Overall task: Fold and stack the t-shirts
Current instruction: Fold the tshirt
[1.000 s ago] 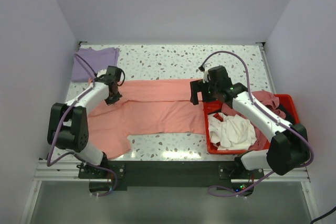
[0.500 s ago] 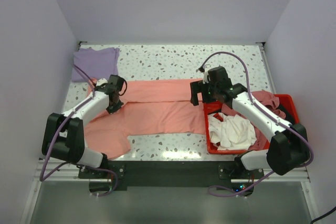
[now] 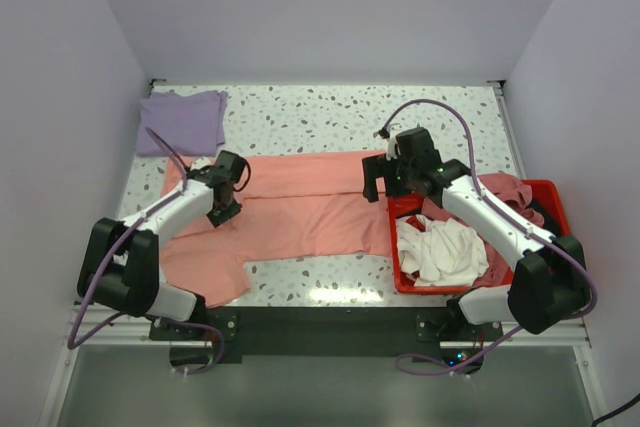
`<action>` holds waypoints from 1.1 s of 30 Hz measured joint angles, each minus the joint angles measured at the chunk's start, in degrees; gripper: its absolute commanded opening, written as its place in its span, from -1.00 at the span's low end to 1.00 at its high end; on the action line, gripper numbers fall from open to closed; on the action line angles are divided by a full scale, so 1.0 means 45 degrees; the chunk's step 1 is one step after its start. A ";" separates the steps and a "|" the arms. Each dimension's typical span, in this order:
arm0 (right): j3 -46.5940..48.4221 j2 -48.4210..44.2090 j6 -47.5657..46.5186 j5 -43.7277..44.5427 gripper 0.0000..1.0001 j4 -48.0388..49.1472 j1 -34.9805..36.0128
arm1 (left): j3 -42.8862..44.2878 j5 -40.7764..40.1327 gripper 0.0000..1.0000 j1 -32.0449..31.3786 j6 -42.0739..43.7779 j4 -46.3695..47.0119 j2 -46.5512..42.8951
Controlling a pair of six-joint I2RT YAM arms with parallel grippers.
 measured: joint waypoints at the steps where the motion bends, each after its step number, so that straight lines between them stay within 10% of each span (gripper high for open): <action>1: -0.0019 0.0000 0.0000 0.0000 0.97 -0.0005 0.0000 | -0.0010 0.0015 -0.14 -0.0053 0.0010 -0.0063 -0.0063; 7: -0.0019 0.0000 0.0000 0.0000 0.98 0.0000 0.0000 | -0.0097 0.0257 0.99 -0.0544 0.0112 -0.0437 -0.1083; 33: 0.0141 0.0243 0.0087 -0.0384 0.98 -0.0209 0.1821 | -0.2890 0.1205 1.00 -0.0699 -0.0170 -0.0199 -0.4405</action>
